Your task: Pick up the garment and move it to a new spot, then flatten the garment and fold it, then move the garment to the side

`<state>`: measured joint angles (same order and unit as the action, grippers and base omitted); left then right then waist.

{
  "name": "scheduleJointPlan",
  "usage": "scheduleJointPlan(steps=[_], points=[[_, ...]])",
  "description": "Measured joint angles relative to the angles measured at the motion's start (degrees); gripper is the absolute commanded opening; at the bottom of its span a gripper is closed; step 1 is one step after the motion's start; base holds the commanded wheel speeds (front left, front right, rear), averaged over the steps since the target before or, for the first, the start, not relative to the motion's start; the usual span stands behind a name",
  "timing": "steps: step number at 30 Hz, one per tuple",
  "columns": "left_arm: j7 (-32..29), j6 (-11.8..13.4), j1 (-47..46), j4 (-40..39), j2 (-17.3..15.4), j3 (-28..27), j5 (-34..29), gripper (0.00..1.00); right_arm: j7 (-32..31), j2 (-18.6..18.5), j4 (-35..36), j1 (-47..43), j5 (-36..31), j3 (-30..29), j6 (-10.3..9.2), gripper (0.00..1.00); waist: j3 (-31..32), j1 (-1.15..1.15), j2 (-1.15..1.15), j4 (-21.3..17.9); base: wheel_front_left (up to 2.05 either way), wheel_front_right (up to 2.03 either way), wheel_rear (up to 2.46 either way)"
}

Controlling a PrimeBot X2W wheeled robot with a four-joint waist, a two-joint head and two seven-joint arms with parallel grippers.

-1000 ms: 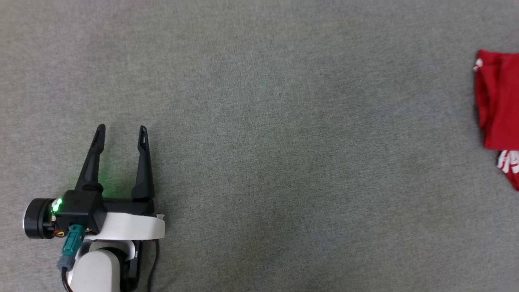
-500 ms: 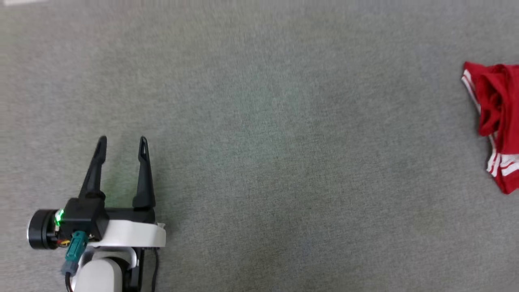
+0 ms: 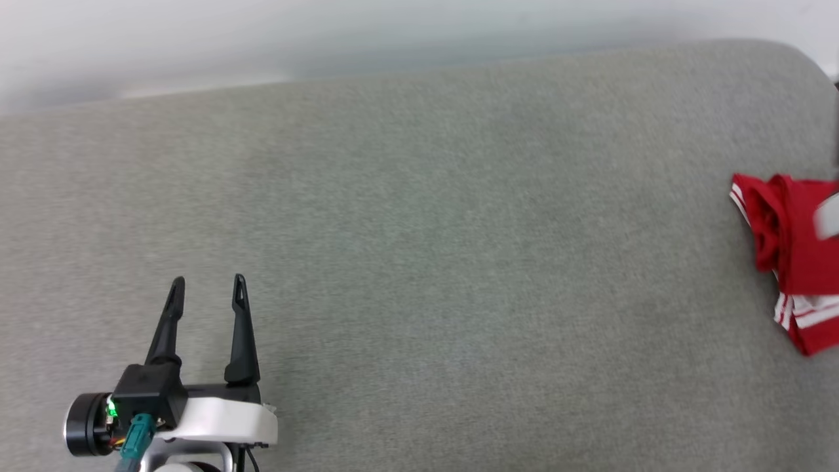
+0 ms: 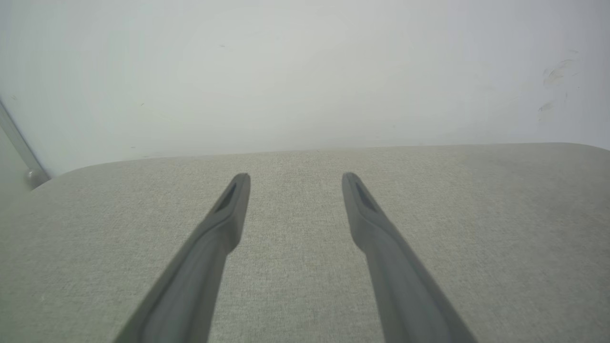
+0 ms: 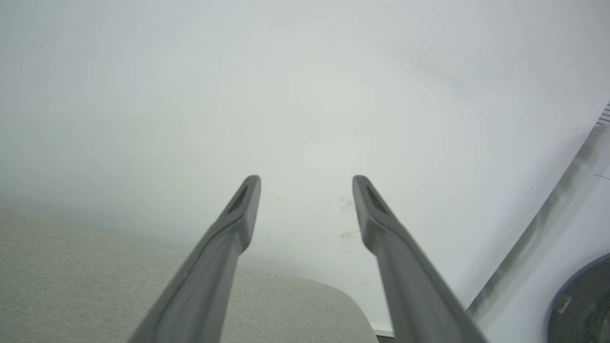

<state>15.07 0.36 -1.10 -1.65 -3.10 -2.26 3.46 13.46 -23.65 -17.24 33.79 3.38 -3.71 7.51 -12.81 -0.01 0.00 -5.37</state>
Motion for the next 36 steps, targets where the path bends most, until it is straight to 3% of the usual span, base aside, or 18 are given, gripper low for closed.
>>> scheduleJointPlan(steps=[7,12,21,36], points=[[0.0,0.7,1.9,0.8,0.2,1.6,0.6,1.0,1.5,11.3,8.3,-11.8,-0.4,-0.8,0.0,1.0,4.0,0.0,0.0,3.4,0.0,0.0,0.0],[0.0,0.9,2.3,1.6,0.2,2.4,0.9,1.0,1.6,16.6,12.0,-19.7,-0.8,-0.6,0.0,1.0,6.0,-0.01,0.0,5.8,0.0,0.0,0.0],[0.0,1.2,3.6,3.2,0.2,3.7,1.3,1.0,1.6,19.8,14.1,-29.8,1.1,-0.9,0.0,1.0,8.6,0.0,0.0,7.8,0.0,0.0,0.0],[0.0,-0.3,6.0,4.9,0.2,3.9,2.8,1.0,1.6,20.6,19.0,-39.5,3.4,-1.7,-0.01,1.0,11.9,0.0,0.0,7.6,0.0,0.0,0.0]])
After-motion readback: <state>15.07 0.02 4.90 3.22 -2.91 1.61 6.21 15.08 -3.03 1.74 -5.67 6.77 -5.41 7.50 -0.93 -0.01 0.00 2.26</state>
